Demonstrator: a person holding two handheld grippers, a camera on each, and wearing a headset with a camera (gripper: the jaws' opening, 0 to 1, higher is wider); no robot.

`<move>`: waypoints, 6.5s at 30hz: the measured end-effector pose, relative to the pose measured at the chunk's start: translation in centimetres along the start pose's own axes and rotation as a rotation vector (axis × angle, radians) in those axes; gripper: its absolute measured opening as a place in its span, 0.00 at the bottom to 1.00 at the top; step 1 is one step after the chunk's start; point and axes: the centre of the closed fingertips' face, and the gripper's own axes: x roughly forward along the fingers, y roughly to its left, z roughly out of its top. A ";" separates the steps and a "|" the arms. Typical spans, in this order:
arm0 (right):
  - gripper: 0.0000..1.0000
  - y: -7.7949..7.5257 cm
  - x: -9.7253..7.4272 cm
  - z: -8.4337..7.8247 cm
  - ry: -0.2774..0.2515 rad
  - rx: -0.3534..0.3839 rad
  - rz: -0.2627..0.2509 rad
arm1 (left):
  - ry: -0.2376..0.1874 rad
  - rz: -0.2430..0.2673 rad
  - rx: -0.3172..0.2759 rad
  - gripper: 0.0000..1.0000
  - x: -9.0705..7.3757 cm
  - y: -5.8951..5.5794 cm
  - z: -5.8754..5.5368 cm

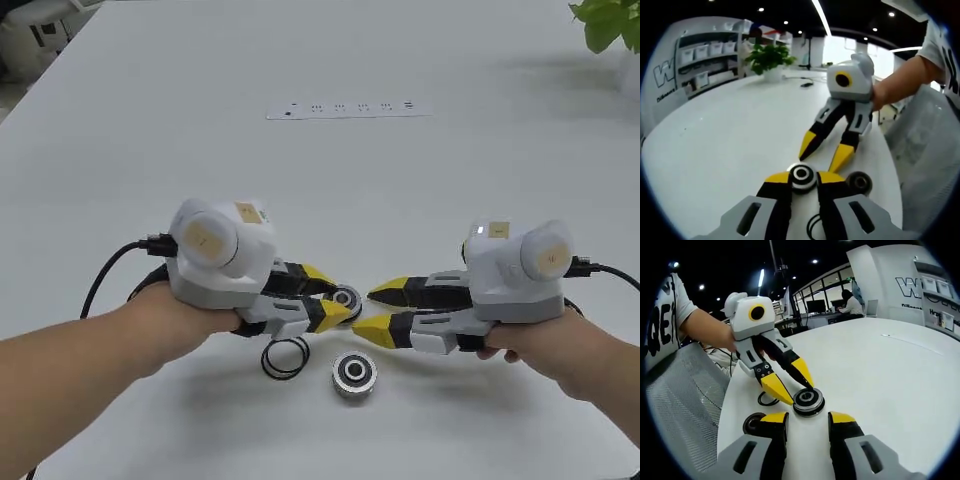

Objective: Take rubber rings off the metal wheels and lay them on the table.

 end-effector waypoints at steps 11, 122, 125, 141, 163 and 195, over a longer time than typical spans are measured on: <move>0.29 0.1 0.1 0.0 0.004 -0.008 0.003 | 0.008 0.030 0.033 0.14 0.2 0.5 0.0; 0.00 -0.2 -0.5 0.0 -0.010 0.210 -0.038 | 0.006 0.096 0.045 0.12 0.3 0.3 0.0; 0.00 -0.2 -0.5 0.1 -0.014 0.225 -0.039 | 0.007 0.098 0.047 0.12 0.3 0.2 0.0; 0.00 -0.8 -0.8 0.7 -0.070 0.339 -0.040 | 0.009 0.102 0.051 0.12 0.4 0.2 0.0; 0.00 -0.2 -0.6 1.3 -0.071 0.392 -0.030 | 0.019 0.116 0.052 0.11 0.4 0.2 0.0; 0.00 0.4 0.0 2.4 -0.094 0.371 0.027 | 0.024 0.123 0.053 0.11 0.5 0.2 0.0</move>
